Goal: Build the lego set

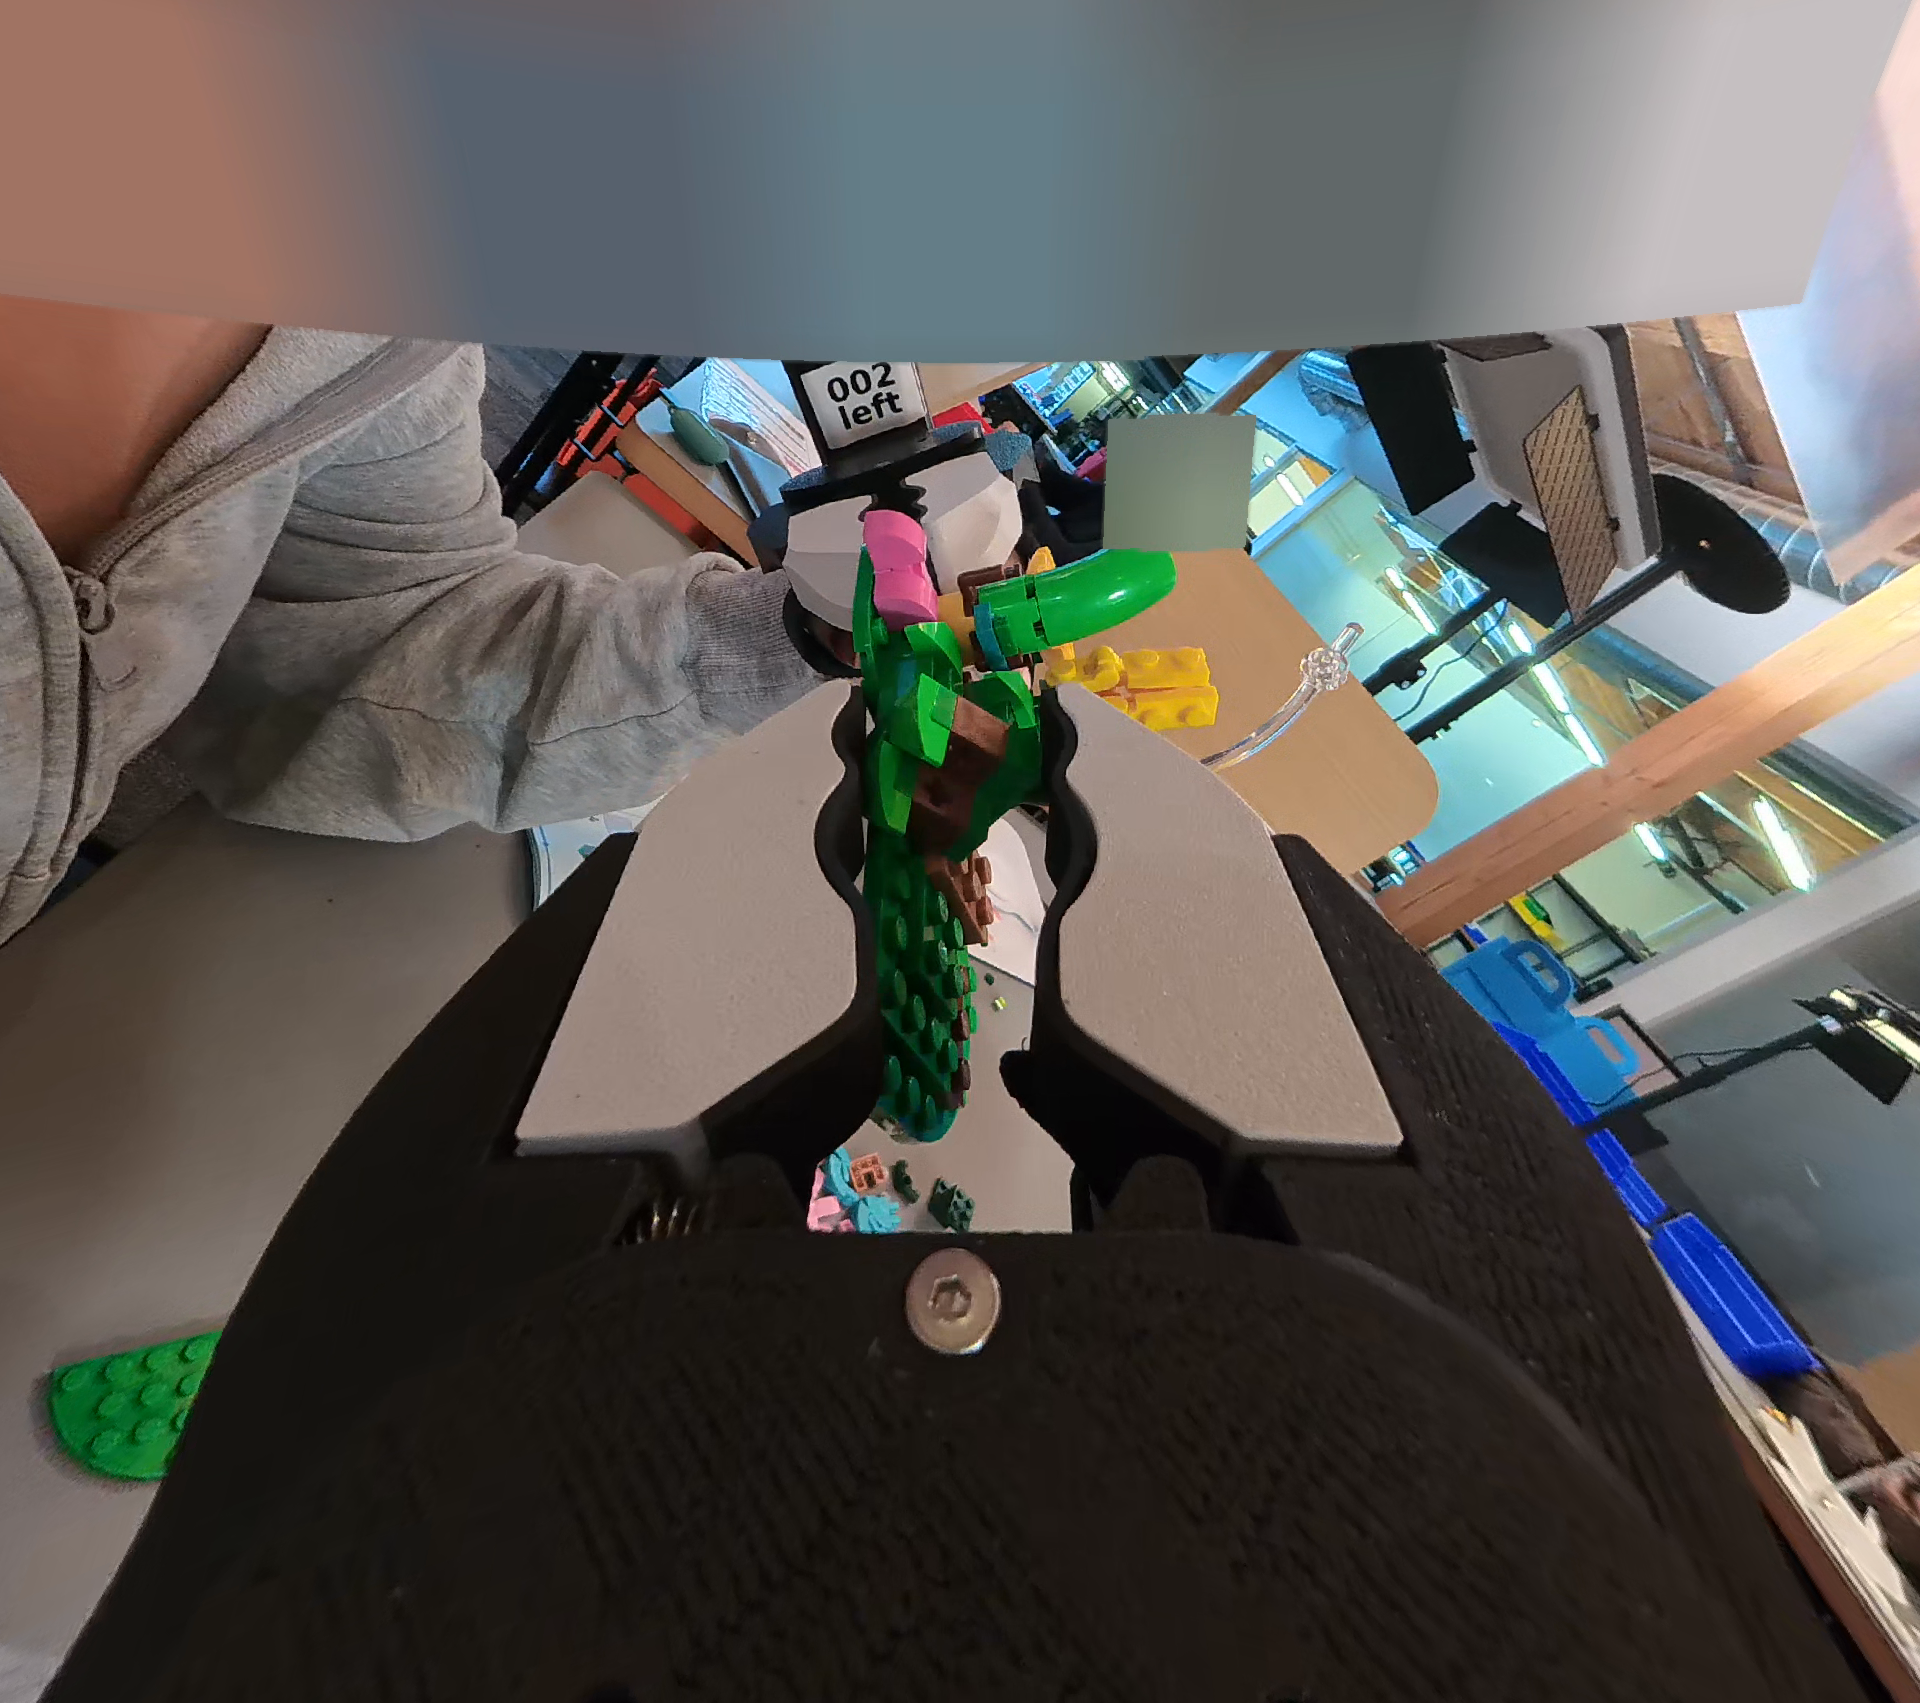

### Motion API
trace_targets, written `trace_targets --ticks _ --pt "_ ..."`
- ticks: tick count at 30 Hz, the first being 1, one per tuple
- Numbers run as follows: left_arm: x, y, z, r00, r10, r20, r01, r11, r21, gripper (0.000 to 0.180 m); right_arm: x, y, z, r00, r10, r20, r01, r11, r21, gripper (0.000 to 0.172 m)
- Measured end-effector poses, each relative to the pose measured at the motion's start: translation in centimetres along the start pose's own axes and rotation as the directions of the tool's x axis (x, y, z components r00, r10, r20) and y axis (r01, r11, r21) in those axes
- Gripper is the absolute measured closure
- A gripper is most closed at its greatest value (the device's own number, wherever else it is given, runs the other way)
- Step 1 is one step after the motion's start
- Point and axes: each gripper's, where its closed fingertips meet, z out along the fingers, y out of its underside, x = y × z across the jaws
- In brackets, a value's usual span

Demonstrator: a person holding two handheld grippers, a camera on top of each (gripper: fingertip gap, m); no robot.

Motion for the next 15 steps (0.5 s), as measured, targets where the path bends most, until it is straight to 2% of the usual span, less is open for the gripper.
trace_targets --ticks 10,15 --pt "-0.1 0.0 0.0 1.0 0.012 0.012 -0.012 1.0 0.007 0.175 0.2 -0.2 -0.2 1.0 0.003 0.002 -0.003 1.0 0.03 0.142" --pt "-0.4 -0.1 -0.4 1.0 0.01 0.027 -0.011 1.0 0.023 0.175 0.4 -0.9 -1.1 1.0 0.022 0.005 -0.022 0.995 0.1 0.143"
